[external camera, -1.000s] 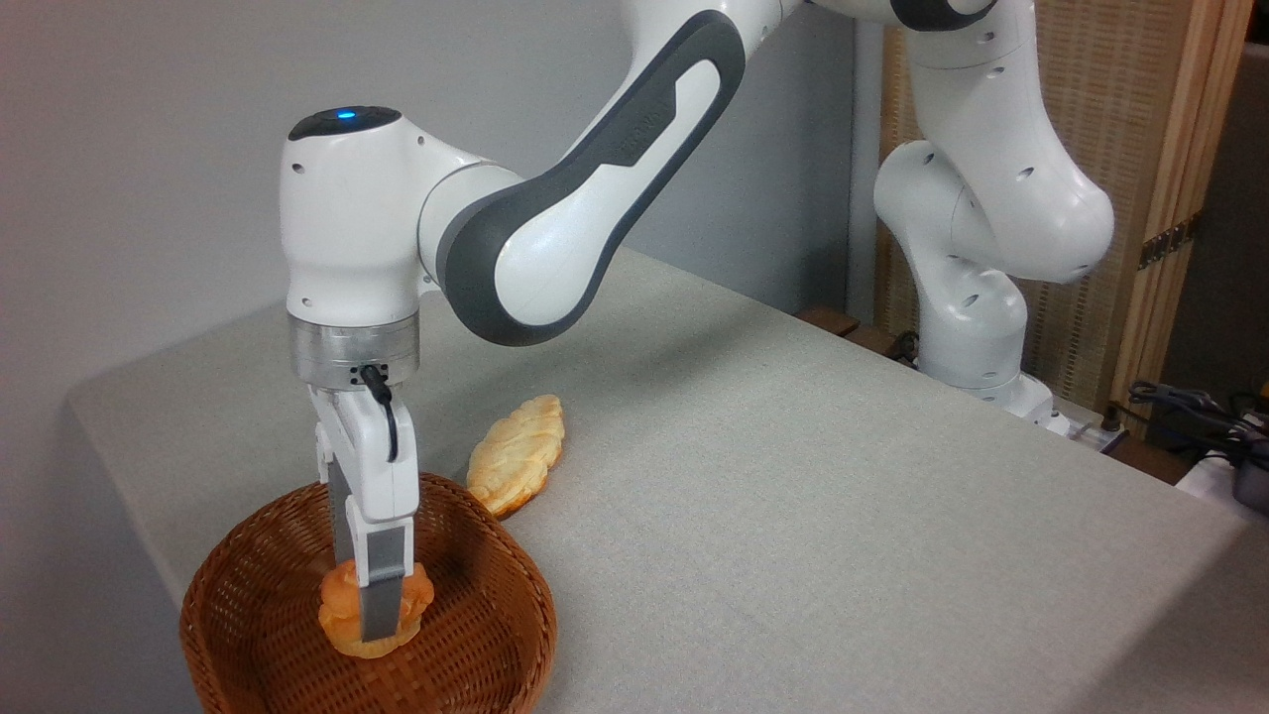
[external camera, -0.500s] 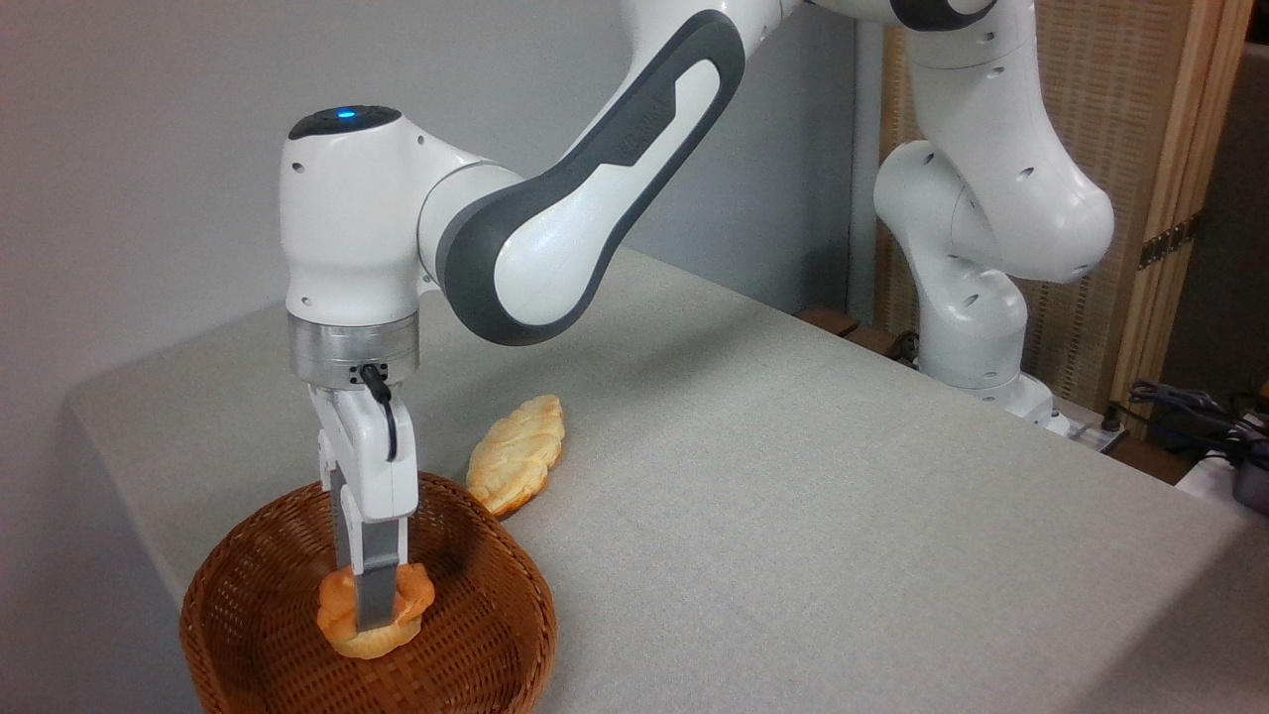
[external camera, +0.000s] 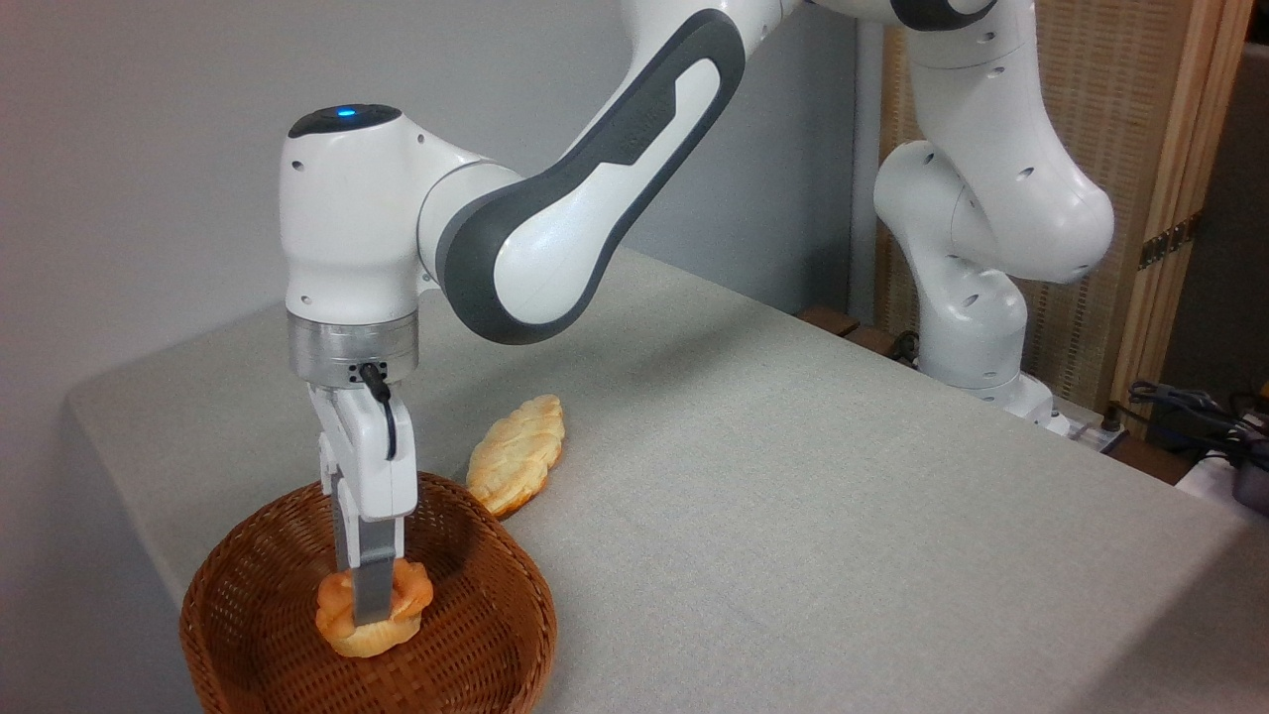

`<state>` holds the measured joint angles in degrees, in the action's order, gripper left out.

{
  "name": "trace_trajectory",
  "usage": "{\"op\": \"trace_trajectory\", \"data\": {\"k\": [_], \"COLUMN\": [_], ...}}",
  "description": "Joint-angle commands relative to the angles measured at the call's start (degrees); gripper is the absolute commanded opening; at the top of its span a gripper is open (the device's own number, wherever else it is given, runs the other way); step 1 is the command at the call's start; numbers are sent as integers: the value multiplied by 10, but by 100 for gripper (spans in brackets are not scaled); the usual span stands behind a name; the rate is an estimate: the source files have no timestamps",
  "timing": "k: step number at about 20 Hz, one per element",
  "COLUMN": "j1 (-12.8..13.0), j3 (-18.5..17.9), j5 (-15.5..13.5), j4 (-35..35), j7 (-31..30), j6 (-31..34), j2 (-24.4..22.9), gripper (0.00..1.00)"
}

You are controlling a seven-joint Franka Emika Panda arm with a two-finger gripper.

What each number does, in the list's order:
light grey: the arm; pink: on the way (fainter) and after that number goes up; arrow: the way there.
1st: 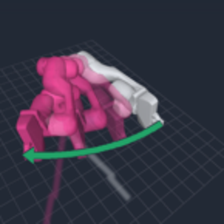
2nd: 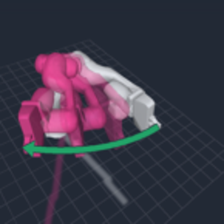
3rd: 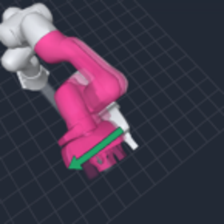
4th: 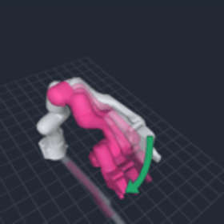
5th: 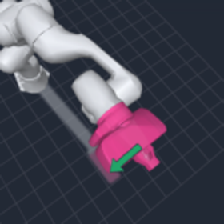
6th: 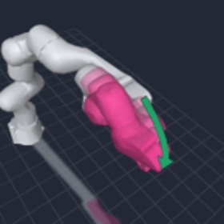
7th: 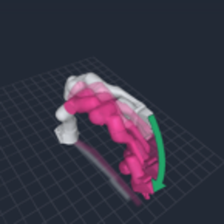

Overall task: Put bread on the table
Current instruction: 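Lift the orange bun out of the basket and carry it beside the golden roll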

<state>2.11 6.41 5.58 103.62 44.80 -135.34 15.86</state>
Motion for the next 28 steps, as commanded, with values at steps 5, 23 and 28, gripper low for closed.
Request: {"op": "trace_trajectory", "data": {"k": [5, 23, 28], "j1": [-1, -3, 11], "j3": [-1, -22, -25], "j5": [6, -2, 7], "j4": [-1, 89, 175], "j7": [1, 35, 90], "j6": [-12, 234, 236], "j2": [-11, -241, -282], "gripper": [17, 31, 44]}}
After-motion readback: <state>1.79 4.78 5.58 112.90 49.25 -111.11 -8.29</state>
